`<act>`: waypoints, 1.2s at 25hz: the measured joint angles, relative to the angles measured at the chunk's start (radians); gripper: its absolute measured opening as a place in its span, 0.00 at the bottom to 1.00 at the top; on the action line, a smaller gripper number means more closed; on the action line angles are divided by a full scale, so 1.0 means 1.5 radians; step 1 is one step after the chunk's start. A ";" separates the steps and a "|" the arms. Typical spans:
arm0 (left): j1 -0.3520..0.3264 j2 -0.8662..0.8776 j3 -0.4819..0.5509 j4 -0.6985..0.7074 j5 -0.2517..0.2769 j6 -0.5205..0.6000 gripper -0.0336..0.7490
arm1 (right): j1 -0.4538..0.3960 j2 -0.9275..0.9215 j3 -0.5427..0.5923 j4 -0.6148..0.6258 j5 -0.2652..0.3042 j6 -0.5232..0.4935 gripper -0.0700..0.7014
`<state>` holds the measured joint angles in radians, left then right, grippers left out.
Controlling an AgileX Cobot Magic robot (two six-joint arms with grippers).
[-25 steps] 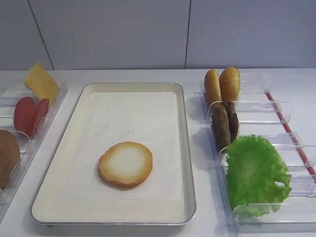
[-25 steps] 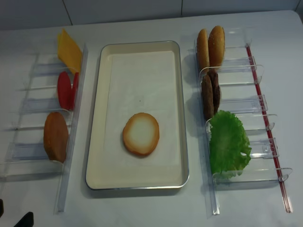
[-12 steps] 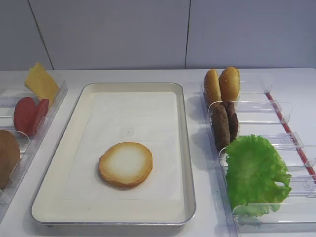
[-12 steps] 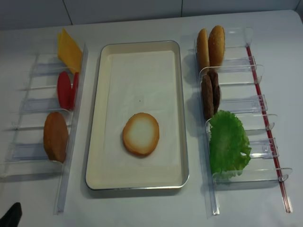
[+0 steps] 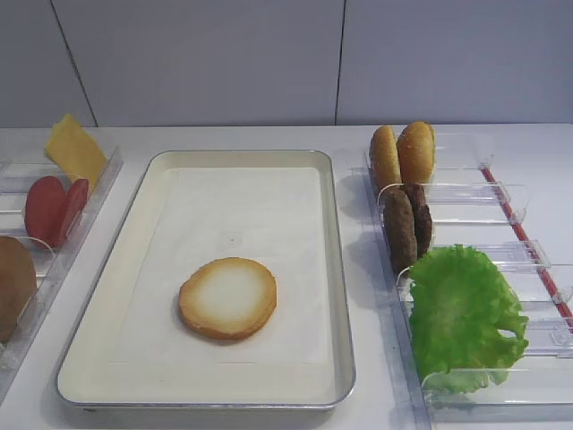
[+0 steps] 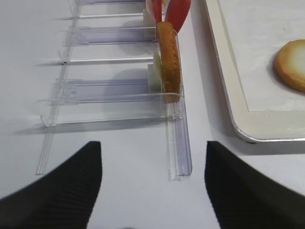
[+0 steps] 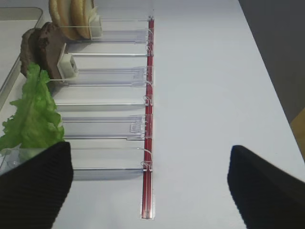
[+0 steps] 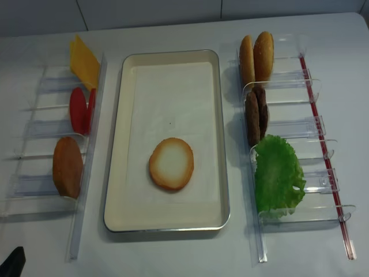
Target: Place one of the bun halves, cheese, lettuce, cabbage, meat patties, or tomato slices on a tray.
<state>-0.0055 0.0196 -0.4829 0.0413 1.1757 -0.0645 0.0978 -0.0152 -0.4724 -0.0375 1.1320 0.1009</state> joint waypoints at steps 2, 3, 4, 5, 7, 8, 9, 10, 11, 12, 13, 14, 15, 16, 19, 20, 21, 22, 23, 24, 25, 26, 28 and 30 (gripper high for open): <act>0.000 0.000 0.000 0.000 0.000 0.000 0.60 | 0.000 0.000 0.000 0.000 0.000 0.000 0.95; 0.000 0.000 0.000 0.000 0.000 0.000 0.60 | 0.000 0.000 0.000 0.000 0.000 0.000 0.95; 0.000 0.000 0.000 0.000 0.000 0.000 0.60 | 0.000 0.000 0.000 0.000 0.000 0.000 0.95; 0.000 0.000 0.000 0.000 0.000 0.000 0.60 | 0.000 0.000 0.000 0.000 0.000 0.000 0.95; 0.000 0.000 0.000 0.000 0.000 0.000 0.60 | 0.000 0.000 0.000 0.000 0.000 0.000 0.95; 0.000 0.000 0.000 0.000 0.000 0.000 0.60 | 0.000 0.000 0.000 0.000 0.000 0.000 0.95; 0.000 0.000 0.000 0.000 0.000 0.000 0.60 | 0.000 0.000 0.000 0.000 0.000 0.000 0.95; 0.000 0.000 0.000 0.000 0.000 0.000 0.60 | 0.000 0.000 0.000 0.000 0.000 0.000 0.95; 0.000 0.000 0.000 0.000 0.000 0.000 0.60 | 0.000 0.000 0.000 0.000 0.000 0.000 0.95; 0.000 0.000 0.000 0.000 0.000 0.000 0.60 | 0.000 0.000 0.000 0.000 0.000 0.000 0.95; 0.000 0.000 0.000 0.000 0.000 0.000 0.60 | 0.000 0.000 0.000 0.000 0.000 0.000 0.95; 0.000 0.000 0.000 0.000 0.000 0.000 0.60 | 0.000 0.000 0.000 0.000 0.000 0.000 0.95; 0.000 0.000 0.000 0.000 0.000 0.000 0.60 | 0.000 0.000 0.000 0.000 0.000 0.000 0.95; 0.000 0.000 0.000 0.000 0.000 0.000 0.60 | 0.000 0.000 0.000 0.000 0.000 0.000 0.95; 0.000 0.000 0.000 0.000 0.000 0.000 0.60 | 0.000 0.000 0.000 0.000 0.000 0.000 0.95; 0.000 0.000 0.000 0.000 0.000 0.000 0.60 | 0.000 0.000 0.000 0.000 0.000 0.000 0.95; 0.000 0.000 0.000 0.000 0.000 0.000 0.60 | 0.000 0.000 0.000 0.000 0.000 0.000 0.95; 0.000 0.000 0.000 0.000 0.000 0.000 0.60 | 0.000 0.000 0.000 0.000 0.000 0.000 0.95; 0.000 0.000 0.000 0.000 0.000 0.000 0.60 | 0.000 0.000 0.000 0.000 0.000 0.000 0.95; 0.000 0.000 0.000 0.000 0.000 0.000 0.60 | 0.000 0.000 0.000 0.000 0.000 0.000 0.95; 0.000 0.000 0.000 0.000 0.000 0.000 0.60 | 0.000 0.000 0.000 0.000 0.000 0.000 0.95; 0.000 0.000 0.000 0.000 0.000 0.000 0.60 | 0.000 0.000 0.000 0.000 0.000 0.000 0.95; 0.000 0.000 0.000 0.000 0.000 0.000 0.60 | 0.000 0.000 0.000 0.000 0.000 0.000 0.95; 0.000 0.000 0.000 0.000 0.000 0.000 0.60 | 0.000 0.000 0.000 0.000 0.000 0.000 0.95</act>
<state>-0.0055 0.0196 -0.4829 0.0413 1.1757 -0.0645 0.0978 -0.0152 -0.4724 -0.0375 1.1320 0.1009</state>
